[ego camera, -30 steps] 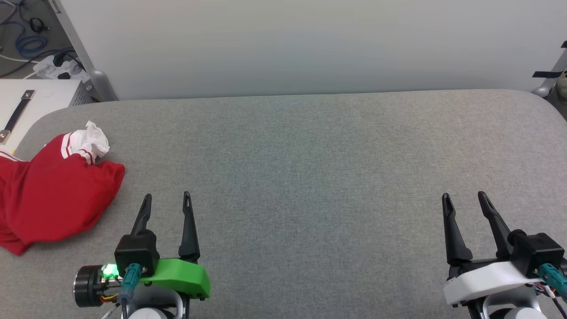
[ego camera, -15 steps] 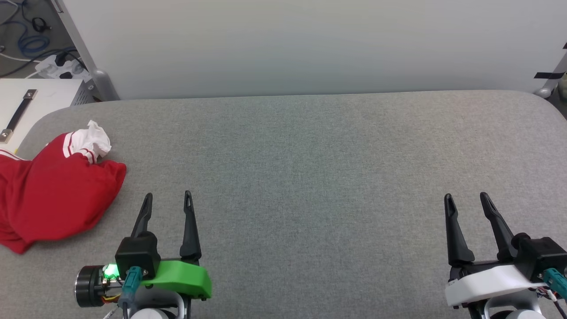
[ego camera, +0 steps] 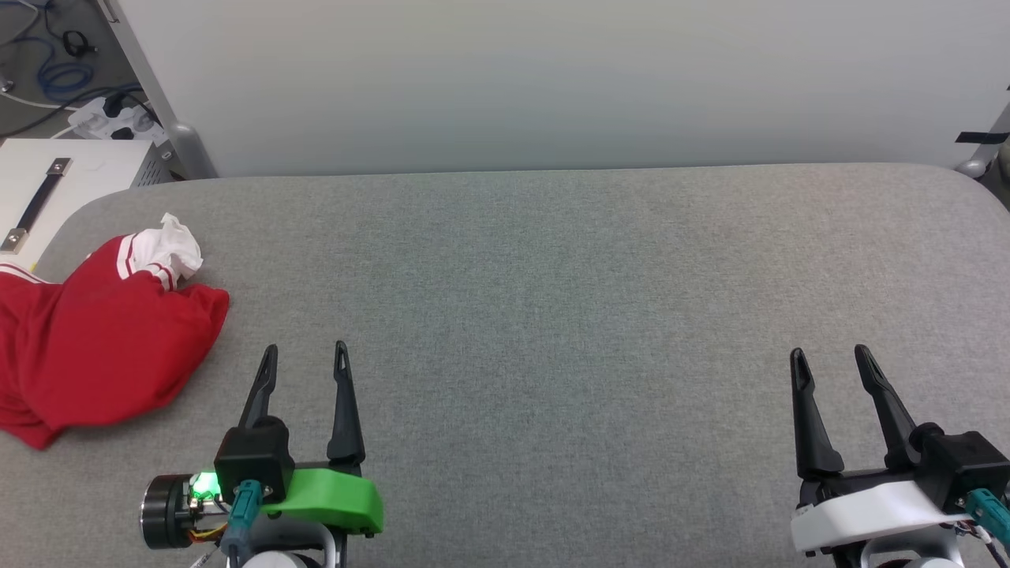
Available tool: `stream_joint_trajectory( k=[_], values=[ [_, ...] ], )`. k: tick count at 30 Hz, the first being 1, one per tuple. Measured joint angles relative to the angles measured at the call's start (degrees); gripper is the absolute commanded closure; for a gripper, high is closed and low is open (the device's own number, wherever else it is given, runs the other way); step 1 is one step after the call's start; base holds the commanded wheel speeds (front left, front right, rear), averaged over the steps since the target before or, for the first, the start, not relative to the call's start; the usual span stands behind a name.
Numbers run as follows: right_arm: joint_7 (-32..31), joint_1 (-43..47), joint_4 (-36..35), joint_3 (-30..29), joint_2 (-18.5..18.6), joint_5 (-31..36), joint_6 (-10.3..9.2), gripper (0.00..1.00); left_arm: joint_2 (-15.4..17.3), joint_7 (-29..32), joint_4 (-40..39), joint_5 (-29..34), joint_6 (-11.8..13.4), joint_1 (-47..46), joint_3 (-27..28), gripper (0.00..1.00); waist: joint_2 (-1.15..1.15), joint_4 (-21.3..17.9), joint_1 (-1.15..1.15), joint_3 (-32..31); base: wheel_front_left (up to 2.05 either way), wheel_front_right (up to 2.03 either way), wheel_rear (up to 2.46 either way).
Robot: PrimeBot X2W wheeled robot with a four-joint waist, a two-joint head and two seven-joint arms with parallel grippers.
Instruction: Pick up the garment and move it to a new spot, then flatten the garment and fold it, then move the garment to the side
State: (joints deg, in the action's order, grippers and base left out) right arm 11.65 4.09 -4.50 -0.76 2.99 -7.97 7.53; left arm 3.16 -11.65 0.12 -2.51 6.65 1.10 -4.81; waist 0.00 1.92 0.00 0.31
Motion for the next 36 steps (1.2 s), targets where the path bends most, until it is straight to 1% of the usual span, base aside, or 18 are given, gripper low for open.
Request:
stream_joint_trajectory(
  k=[7,17,27,36],
  values=[
    [0.94,0.54,0.01,-0.04,0.0,0.7,0.0,0.0,0.0,-0.87,0.22,0.01,0.67,0.05,-0.25,0.0,0.0,0.16,0.0,-0.08,0.0,0.0,0.0],
    [2.01,0.83,0.07,-0.2,0.0,0.78,0.0,0.0,0.0,-1.98,0.89,0.18,0.73,0.46,-0.8,0.0,0.0,0.29,0.0,-0.19,0.0,0.0,0.0],
    [2.81,1.7,0.25,-0.32,0.0,0.77,0.0,0.0,0.0,-3.01,1.05,0.0,-0.38,0.86,-1.14,0.0,0.0,0.6,0.0,-0.3,0.0,0.0,0.0],
    [2.81,1.7,0.62,-0.32,-0.01,0.77,0.0,0.0,-0.01,-3.01,1.33,-0.02,-0.86,0.9,-1.12,0.0,0.0,0.73,0.0,-0.37,0.0,0.0,0.0]
  ],
)
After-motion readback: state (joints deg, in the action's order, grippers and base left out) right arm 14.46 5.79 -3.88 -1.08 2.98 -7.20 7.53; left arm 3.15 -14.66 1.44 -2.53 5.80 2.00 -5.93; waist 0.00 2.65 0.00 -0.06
